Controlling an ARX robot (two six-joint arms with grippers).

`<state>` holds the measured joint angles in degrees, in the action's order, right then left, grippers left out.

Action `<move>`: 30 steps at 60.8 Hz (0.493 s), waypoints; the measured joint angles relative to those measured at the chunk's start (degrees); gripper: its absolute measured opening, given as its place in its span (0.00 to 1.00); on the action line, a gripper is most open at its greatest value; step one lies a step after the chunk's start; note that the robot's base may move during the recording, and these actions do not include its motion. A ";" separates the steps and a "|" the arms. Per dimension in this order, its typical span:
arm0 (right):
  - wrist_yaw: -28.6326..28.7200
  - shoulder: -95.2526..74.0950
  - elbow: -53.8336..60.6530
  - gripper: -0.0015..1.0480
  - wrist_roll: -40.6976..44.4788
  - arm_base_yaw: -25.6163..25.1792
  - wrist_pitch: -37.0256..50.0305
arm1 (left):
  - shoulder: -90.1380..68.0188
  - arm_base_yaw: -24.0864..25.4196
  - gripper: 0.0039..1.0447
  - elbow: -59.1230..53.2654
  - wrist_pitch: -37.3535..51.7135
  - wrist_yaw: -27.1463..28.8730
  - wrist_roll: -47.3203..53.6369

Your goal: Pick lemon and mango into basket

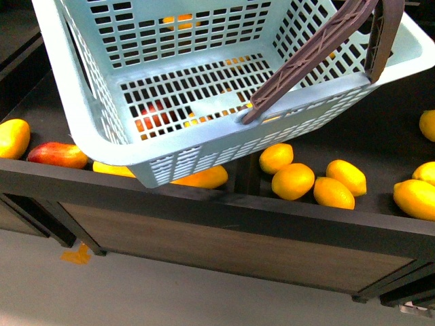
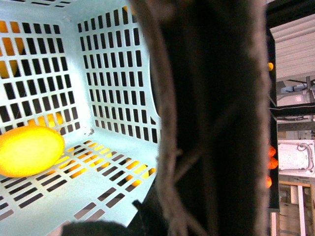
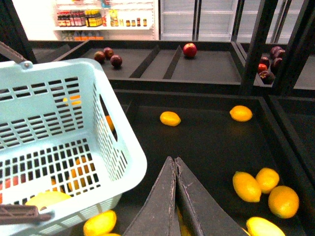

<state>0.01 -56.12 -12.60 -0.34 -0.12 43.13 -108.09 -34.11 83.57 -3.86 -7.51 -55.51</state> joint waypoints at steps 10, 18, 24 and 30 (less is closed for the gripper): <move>0.00 2.62 2.23 0.20 0.13 0.00 -0.44 | 0.00 0.00 0.04 0.00 -0.02 -0.07 -0.15; 0.00 2.69 2.23 0.40 0.13 0.00 -0.44 | -0.02 0.00 0.04 0.00 0.00 -0.11 -0.09; -0.02 2.71 2.23 0.58 0.13 0.00 -0.46 | -0.02 0.00 0.04 0.00 0.00 -0.26 -0.11; -0.22 2.71 2.23 0.73 0.11 -0.02 -0.46 | -0.02 -0.22 0.04 0.00 -0.02 -0.07 -0.09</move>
<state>-0.21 -53.41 -10.37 -0.23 -0.14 42.68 -108.12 -34.33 83.57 -3.88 -7.57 -55.59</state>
